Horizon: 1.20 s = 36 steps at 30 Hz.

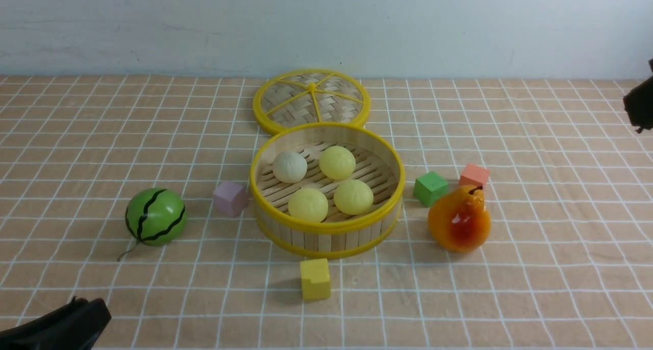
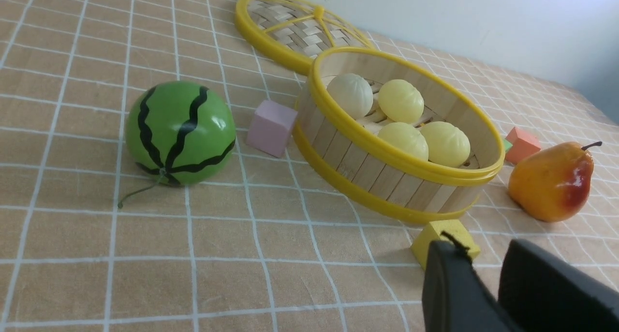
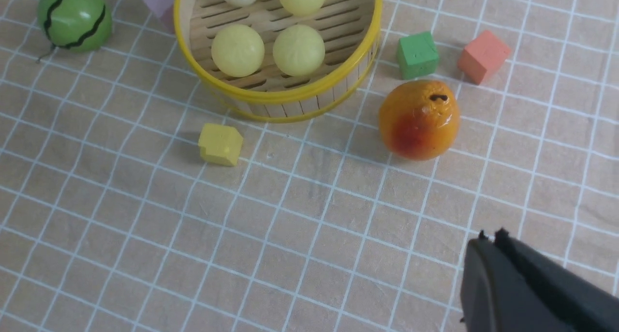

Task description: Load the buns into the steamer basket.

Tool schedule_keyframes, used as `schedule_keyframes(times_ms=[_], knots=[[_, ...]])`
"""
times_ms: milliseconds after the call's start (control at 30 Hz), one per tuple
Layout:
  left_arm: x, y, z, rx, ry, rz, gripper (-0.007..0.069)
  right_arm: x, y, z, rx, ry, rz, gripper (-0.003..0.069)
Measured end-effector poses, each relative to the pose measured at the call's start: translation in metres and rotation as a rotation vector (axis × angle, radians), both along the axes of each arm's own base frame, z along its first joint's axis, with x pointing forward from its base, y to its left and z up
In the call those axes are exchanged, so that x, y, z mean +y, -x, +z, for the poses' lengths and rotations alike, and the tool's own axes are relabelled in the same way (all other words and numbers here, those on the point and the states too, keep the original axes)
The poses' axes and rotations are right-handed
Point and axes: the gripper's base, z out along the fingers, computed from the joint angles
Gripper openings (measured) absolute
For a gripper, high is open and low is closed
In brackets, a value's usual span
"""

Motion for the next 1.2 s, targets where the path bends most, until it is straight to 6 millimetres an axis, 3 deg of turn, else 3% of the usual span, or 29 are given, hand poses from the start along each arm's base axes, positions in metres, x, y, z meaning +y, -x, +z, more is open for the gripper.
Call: schedule_keyframes(times_ms=[133,167,200,233,267,300,333,467,500,533,567,600,667,800,1200], knots=[[0.0,0.0,0.0,0.0,0.0,0.0,0.0157,-0.018,0.016,-0.008,-0.024,0.006,-0.047,-0.0015],[0.0,0.0,0.0,0.0,0.0,0.0,0.016,-0.028,0.024,-0.026,-0.039,0.015,-0.08,-0.0015],[0.0,0.0,0.0,0.0,0.0,0.0,0.016,-0.03,0.026,-0.023,-0.058,0.009,-0.085,-0.0015],[0.0,0.0,0.0,0.0,0.0,0.0,0.0162,-0.04,0.033,-0.049,-0.098,0.002,-0.135,-0.0015],[0.0,0.0,0.0,0.0,0.0,0.0,0.0162,-0.042,0.037,-0.051,-0.116,-0.002,-0.147,-0.0015],[0.0,0.0,0.0,0.0,0.0,0.0,0.0164,-0.051,0.048,-0.081,-0.157,-0.011,-0.195,-0.0015],[0.0,0.0,0.0,0.0,0.0,0.0,0.0164,-0.052,0.045,-0.085,-0.172,-0.015,-0.203,-0.0015],[0.0,0.0,0.0,0.0,0.0,0.0,0.0164,-0.073,0.086,-0.18,-0.359,-0.043,-0.35,-0.0012],[0.0,0.0,0.0,0.0,0.0,0.0,0.0164,-0.074,0.089,-0.179,-0.373,-0.046,-0.355,-0.0012],[0.0,0.0,0.0,0.0,0.0,0.0,0.0165,-0.077,0.102,-0.215,-0.412,-0.047,-0.392,-0.0012],[0.0,0.0,0.0,0.0,0.0,0.0,0.0165,-0.078,0.104,-0.217,-0.428,-0.05,-0.395,-0.0012],[0.0,0.0,0.0,0.0,0.0,0.0,0.0165,-0.079,0.11,-0.238,-0.437,-0.047,-0.415,-0.0012],[0.0,0.0,0.0,0.0,0.0,0.0,0.0165,-0.08,0.118,-0.261,-0.45,-0.056,-0.435,-0.001],[0.0,0.0,0.0,0.0,0.0,0.0,0.0165,-0.079,0.125,-0.287,-0.468,-0.098,-0.448,-0.001],[0.0,0.0,-0.002,0.016,-0.005,-0.004,0.0178,-0.078,0.127,-0.286,-0.483,-0.127,-0.452,-0.0003]])
